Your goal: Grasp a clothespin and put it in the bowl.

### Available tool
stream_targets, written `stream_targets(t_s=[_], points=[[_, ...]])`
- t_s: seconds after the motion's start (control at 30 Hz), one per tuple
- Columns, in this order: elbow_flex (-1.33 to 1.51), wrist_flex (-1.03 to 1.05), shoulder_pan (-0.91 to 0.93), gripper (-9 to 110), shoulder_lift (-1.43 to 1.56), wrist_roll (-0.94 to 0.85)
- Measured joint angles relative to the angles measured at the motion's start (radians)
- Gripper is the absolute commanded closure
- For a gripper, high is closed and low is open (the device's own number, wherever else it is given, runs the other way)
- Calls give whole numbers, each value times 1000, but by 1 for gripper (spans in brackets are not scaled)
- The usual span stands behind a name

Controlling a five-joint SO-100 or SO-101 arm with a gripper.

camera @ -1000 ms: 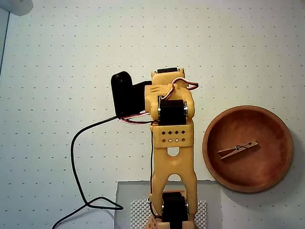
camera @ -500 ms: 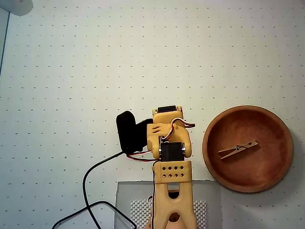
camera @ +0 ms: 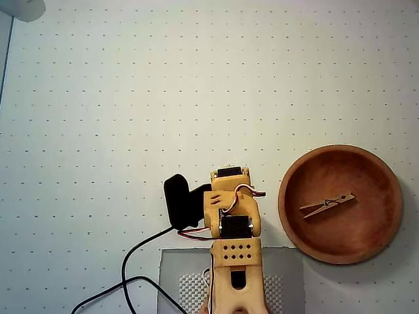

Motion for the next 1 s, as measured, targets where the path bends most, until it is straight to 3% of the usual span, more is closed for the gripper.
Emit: stream_targets(t_s=[0.7,1.0], points=[[296,78,63,105,580,0],[296,181,38,105,612,0]])
